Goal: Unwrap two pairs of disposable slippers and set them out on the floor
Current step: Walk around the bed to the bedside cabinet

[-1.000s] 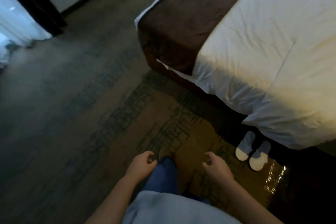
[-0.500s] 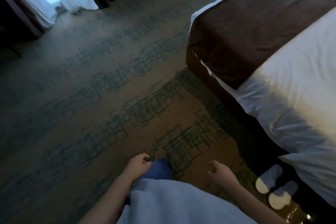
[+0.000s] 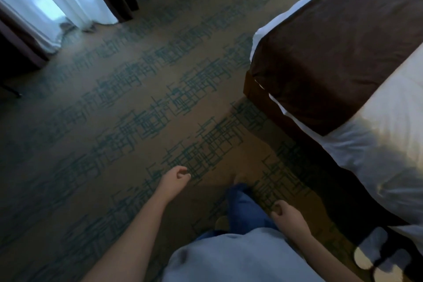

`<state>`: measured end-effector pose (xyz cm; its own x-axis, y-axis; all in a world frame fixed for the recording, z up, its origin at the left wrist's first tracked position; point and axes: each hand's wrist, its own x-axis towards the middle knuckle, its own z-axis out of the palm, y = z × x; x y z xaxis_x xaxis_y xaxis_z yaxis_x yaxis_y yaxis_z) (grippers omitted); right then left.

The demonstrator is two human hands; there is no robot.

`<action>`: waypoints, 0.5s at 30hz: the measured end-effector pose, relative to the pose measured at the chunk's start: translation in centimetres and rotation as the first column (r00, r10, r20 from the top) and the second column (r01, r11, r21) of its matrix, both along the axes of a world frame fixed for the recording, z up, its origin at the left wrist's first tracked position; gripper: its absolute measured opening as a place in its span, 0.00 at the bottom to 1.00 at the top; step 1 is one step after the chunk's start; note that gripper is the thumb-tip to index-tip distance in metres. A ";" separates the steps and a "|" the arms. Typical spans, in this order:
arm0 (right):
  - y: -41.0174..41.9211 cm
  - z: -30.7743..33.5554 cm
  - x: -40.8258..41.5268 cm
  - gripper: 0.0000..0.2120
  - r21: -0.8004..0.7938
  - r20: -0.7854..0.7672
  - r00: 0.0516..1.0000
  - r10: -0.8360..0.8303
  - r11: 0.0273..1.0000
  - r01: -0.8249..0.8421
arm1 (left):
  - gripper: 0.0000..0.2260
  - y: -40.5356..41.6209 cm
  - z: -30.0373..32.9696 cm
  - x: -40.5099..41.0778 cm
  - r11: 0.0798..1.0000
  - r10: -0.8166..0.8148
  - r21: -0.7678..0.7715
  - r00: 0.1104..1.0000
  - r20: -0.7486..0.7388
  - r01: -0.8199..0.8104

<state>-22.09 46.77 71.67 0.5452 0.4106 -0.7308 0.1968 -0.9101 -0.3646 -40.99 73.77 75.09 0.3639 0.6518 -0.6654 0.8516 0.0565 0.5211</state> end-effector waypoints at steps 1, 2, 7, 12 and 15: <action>1.2 -0.2 0.7 0.18 -0.013 -0.009 1.000 -0.011 1.000 0.011 | 0.14 1.4 0.0 1.0 1.000 0.002 0.002 1.000 0.014 -0.002; 2.7 -0.5 1.6 0.18 -0.027 -0.020 1.000 -0.018 0.999 0.018 | 0.14 2.9 0.0 2.0 1.000 0.003 0.005 1.000 0.022 -0.003; 13.4 -2.0 7.7 0.17 -0.048 -0.038 0.999 0.022 0.999 -0.024 | 0.14 10.7 -0.6 5.3 1.000 -0.006 0.011 1.000 -0.027 0.007; 26.9 -0.4 14.0 0.18 0.032 -0.008 0.997 0.081 0.996 -0.081 | 0.15 19.2 0.1 6.4 0.999 0.043 0.008 0.991 -0.125 -0.043; 35.2 1.2 17.8 0.18 0.105 -0.024 0.992 0.121 0.987 -0.118 | 0.14 24.3 -0.1 7.5 0.990 0.141 0.015 0.984 -0.109 -0.141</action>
<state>-4.30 81.93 72.85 0.4660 0.5456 -0.6966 0.2894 -0.8380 -0.4627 -33.52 98.06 75.03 0.1934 0.6965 -0.6910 0.8871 0.1766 0.4263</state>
